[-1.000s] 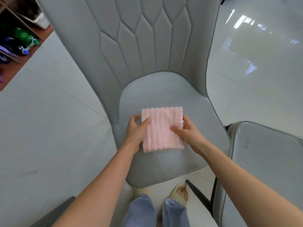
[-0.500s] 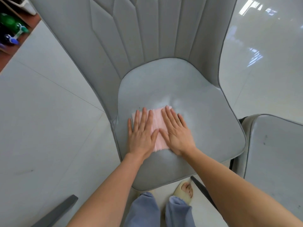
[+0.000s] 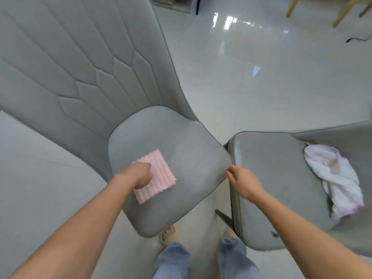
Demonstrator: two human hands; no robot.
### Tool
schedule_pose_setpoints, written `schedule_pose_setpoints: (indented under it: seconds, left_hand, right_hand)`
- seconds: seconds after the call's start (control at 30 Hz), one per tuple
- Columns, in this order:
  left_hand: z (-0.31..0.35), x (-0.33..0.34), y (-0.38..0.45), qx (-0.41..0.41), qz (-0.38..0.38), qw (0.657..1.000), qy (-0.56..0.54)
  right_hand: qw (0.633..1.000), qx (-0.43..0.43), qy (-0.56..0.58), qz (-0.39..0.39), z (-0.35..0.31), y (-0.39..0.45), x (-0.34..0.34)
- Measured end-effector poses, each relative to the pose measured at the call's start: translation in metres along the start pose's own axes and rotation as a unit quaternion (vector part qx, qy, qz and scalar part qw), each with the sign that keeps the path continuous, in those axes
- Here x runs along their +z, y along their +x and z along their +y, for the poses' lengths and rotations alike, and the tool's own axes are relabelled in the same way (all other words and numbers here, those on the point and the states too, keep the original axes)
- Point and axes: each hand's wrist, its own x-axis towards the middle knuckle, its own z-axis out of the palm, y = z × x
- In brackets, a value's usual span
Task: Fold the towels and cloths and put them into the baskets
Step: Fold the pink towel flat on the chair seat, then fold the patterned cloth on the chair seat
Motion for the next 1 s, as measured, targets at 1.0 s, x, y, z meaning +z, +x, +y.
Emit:
schedule_pose_setpoints:
  seconds: [1.0]
  left_hand:
    - [0.469, -0.037, 0.010, 0.161, -0.026, 0.985, -0.054]
  right_hand:
    - [0.977, 0.081, -0.035, -0.194, 0.371, -0.010, -0.107]
